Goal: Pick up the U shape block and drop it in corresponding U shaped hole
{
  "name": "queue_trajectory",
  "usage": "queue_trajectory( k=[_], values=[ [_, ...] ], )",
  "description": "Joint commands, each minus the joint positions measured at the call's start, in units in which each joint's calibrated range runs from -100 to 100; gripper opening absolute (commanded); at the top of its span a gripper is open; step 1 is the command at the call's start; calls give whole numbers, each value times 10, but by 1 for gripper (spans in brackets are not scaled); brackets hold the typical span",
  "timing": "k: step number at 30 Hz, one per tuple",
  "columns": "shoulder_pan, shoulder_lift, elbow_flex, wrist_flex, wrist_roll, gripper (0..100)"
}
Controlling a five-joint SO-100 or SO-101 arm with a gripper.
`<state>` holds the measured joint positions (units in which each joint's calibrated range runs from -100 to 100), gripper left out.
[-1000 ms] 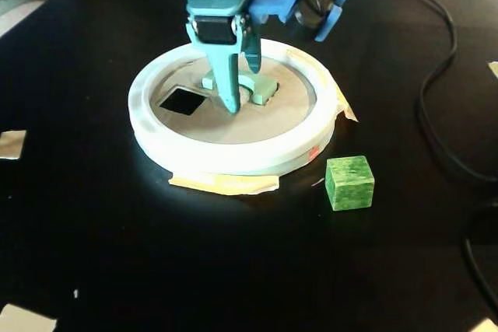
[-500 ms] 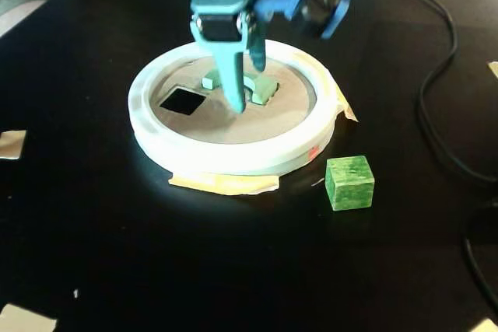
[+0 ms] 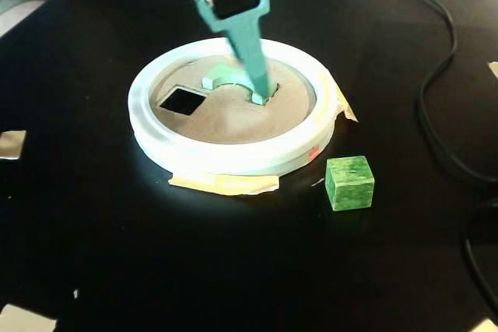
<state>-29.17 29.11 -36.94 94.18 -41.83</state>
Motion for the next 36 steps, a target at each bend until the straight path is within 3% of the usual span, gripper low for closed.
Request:
queue_trajectory(
  k=[1, 4, 7, 9, 15, 21, 33, 36],
  values=[
    [89, -105, -40, 58, 112, 64],
    [96, -133, -47, 58, 236, 64],
    [102, -181, -36, 58, 314, 64],
    [106, -223, -36, 58, 334, 64],
    [279, -352, 37, 58, 344, 60],
    [468, -543, 267, 58, 343, 41],
    [485, -940, 675, 58, 337, 42],
    [484, -1048, 820, -31, 337, 42]
  ],
)
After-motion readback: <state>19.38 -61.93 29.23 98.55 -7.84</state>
